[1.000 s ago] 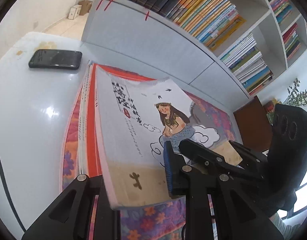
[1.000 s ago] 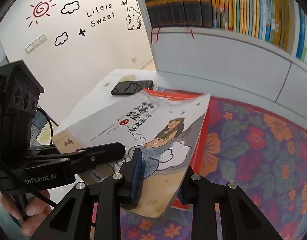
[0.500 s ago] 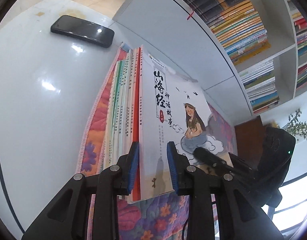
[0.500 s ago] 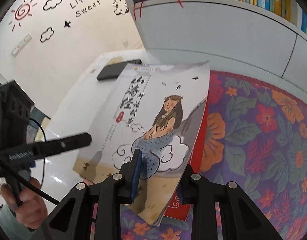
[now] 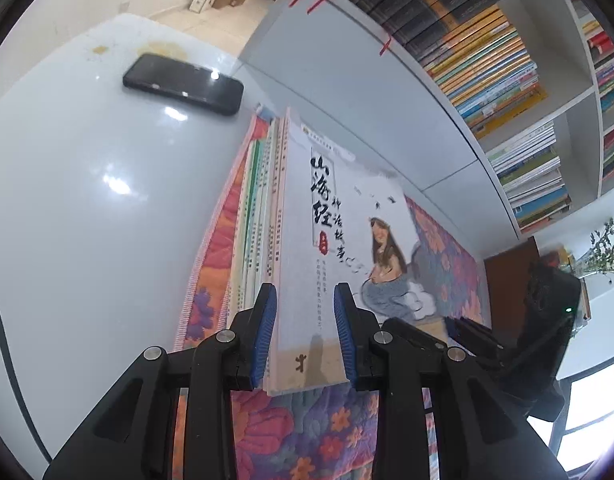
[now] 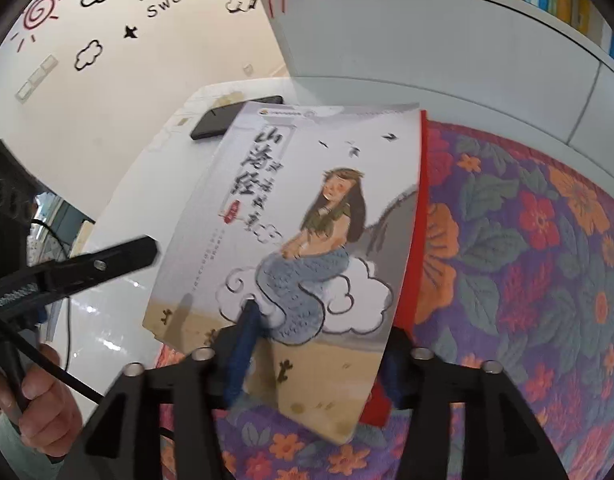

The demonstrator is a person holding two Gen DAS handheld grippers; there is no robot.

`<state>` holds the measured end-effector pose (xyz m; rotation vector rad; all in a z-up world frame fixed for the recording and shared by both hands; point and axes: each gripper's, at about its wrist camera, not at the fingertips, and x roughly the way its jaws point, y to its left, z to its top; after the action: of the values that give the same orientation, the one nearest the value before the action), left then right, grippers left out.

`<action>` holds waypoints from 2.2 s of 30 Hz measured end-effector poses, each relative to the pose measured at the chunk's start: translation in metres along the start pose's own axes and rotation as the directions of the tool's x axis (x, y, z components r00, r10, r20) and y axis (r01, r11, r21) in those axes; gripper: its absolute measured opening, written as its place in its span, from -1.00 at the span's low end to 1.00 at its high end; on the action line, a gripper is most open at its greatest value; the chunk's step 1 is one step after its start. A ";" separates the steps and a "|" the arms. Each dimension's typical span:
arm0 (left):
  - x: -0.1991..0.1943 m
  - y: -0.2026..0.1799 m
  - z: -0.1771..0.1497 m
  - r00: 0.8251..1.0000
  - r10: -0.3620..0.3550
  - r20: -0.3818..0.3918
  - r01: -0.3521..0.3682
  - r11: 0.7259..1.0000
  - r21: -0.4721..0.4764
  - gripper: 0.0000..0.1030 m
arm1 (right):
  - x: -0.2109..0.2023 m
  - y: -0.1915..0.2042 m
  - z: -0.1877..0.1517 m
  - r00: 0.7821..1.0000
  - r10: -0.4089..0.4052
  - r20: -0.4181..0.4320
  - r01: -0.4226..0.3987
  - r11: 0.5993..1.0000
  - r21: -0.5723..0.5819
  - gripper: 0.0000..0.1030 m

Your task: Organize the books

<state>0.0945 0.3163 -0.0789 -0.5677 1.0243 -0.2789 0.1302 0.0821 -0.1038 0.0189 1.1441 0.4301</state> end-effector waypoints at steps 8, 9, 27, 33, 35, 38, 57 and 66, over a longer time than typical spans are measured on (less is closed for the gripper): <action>-0.016 -0.045 -0.019 0.992 -0.120 -0.039 0.121 0.992 0.033 -0.44 | -0.034 -0.023 -0.033 0.999 -0.041 0.017 0.039 0.991 0.130 0.03; -0.017 -0.056 -0.023 0.979 -0.197 -0.056 0.198 0.980 0.013 -0.40 | -0.042 -0.027 -0.040 0.998 -0.057 0.015 0.054 0.985 0.162 0.06; -0.016 -0.281 -0.130 0.999 0.012 0.053 -0.035 0.888 0.458 0.17 | -0.188 -0.134 -0.156 0.926 -0.376 0.029 0.313 0.808 0.499 0.35; -0.028 -0.354 -0.155 0.984 0.022 0.177 -0.115 0.836 0.537 0.47 | -0.279 -0.147 -0.163 0.814 -0.521 0.255 0.367 0.803 0.470 0.35; -0.029 -0.374 -0.166 0.972 0.070 0.222 -0.188 0.801 0.569 0.48 | -0.303 -0.149 -0.166 0.771 -0.555 0.313 0.381 0.795 0.473 0.38; -0.026 -0.390 -0.177 0.963 0.106 0.247 -0.235 0.778 0.583 0.67 | -0.327 -0.155 -0.175 0.730 -0.579 0.365 0.386 0.788 0.479 0.44; 0.034 -0.406 -0.197 0.954 0.265 0.139 -0.298 0.818 0.492 0.77 | -0.325 -0.207 -0.196 0.780 -0.545 0.308 0.393 0.809 0.437 0.45; 0.039 -0.407 -0.193 0.945 0.289 0.150 -0.325 0.816 0.478 0.77 | -0.318 -0.217 -0.192 0.801 -0.526 0.287 0.388 0.820 0.420 0.45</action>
<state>-0.0362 -0.0978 0.0478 0.0641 0.9108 -0.2210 -0.0785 -0.2643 0.0434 0.1199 0.7713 -0.2195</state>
